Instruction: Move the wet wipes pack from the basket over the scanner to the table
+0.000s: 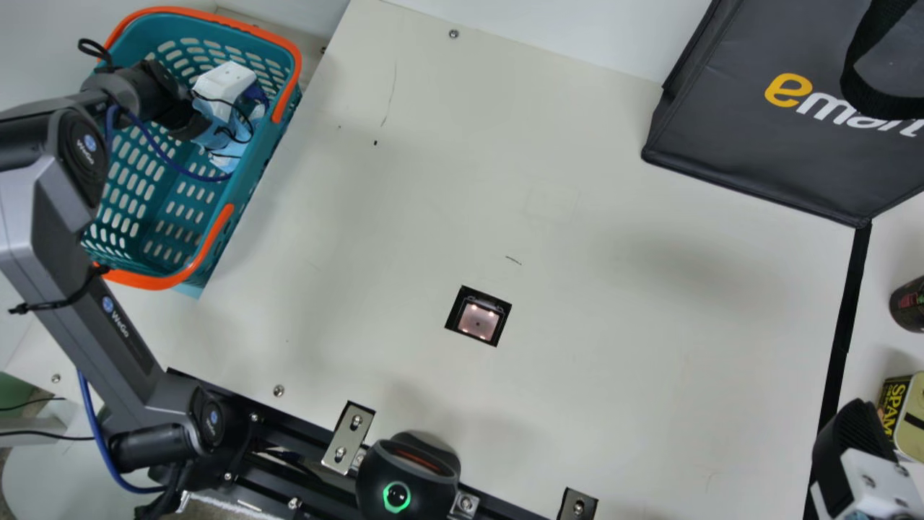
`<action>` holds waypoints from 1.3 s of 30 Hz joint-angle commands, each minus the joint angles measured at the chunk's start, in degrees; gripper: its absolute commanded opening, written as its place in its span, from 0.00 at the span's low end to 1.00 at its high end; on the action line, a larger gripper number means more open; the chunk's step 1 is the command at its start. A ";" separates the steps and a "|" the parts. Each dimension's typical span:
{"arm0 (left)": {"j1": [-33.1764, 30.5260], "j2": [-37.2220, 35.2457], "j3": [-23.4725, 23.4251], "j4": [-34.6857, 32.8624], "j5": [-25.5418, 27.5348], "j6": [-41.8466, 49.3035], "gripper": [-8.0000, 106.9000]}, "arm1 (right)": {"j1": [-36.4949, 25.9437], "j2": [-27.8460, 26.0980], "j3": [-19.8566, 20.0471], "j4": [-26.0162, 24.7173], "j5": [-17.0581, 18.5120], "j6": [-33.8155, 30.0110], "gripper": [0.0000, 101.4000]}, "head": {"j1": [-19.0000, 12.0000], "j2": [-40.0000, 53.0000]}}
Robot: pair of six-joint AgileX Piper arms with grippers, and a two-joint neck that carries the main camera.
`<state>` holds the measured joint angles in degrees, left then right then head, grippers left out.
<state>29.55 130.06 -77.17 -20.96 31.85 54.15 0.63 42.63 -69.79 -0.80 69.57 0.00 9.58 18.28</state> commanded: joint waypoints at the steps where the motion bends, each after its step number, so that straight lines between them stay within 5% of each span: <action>1: -0.15 -2.30 2.04 0.97 -1.33 -4.78 0.10 | 0.00 0.00 0.00 0.00 0.00 0.00 0.94 | -1.66 0.14; 3: -0.24 -4.67 4.25 2.70 -2.41 -9.10 0.00 | 0.00 0.00 0.00 0.00 0.00 0.00 0.94 | -1.66 0.14; 20: -0.56 -23.75 17.70 27.85 -3.70 -53.41 0.00 | 0.00 0.00 0.00 0.00 -0.03 0.00 0.94 | -1.66 0.14; 30: -3.62 -36.94 18.52 30.69 -0.21 -67.05 0.00 | 0.00 0.00 0.00 0.00 -0.03 0.00 0.94 | -1.66 0.14; 39: -9.00 -45.01 14.31 30.93 6.21 -72.66 0.00 | 0.00 0.00 0.00 0.00 -0.03 0.00 0.94 | -1.66 0.14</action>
<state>21.37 85.96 -62.06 10.45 36.72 -18.30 0.63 42.63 -69.79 -0.80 69.53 0.00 9.67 18.28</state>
